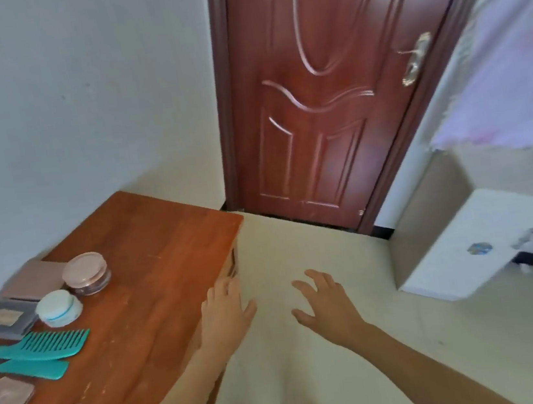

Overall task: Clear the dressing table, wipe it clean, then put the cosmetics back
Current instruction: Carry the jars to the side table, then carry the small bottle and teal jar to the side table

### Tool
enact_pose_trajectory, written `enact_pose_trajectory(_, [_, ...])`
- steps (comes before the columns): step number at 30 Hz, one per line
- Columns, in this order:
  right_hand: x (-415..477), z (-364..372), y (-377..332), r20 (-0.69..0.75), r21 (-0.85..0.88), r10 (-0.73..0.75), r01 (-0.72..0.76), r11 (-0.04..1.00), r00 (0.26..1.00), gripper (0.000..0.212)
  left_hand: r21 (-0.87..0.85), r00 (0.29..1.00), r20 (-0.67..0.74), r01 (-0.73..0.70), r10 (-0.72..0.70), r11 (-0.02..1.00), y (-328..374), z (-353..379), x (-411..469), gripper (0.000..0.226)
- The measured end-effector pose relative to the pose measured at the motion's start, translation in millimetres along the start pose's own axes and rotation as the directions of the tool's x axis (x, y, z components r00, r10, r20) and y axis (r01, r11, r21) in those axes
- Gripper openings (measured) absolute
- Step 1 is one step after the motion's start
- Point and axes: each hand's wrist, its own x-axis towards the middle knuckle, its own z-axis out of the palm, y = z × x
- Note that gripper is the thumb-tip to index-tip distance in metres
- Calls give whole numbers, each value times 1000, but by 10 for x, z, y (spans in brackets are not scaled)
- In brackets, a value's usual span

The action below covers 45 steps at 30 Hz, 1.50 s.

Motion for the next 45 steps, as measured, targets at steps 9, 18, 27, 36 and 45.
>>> enact_pose_trajectory(9, [-1563, -279, 956, -202, 73, 329, -321, 944, 922, 52, -35, 932, 106, -345, 347, 938, 1409, 527, -575, 62])
enact_pose_trajectory(18, [-3532, -382, 1975, -220, 80, 510, -506, 859, 832, 52, -119, 857, 194, -463, 478, 878, 2873, 1295, -1885, 65])
enact_pose_trajectory(27, [-4987, -496, 2776, -218, 72, 658, -661, 747, 720, 53, -175, 791, 198, -552, 579, 815, 3958, 1766, -2661, 77])
enact_pose_trajectory(36, [-5116, -797, 3534, -262, 54, 683, -696, 716, 682, 54, -197, 801, 145, -552, 581, 810, 4520, 2156, -2359, 49])
enact_pose_trajectory(45, [-4634, -1404, 4789, -234, -13, 670, -691, 723, 705, 56, -287, 849, 106, -472, 518, 833, 5545, 2740, -1454, 48])
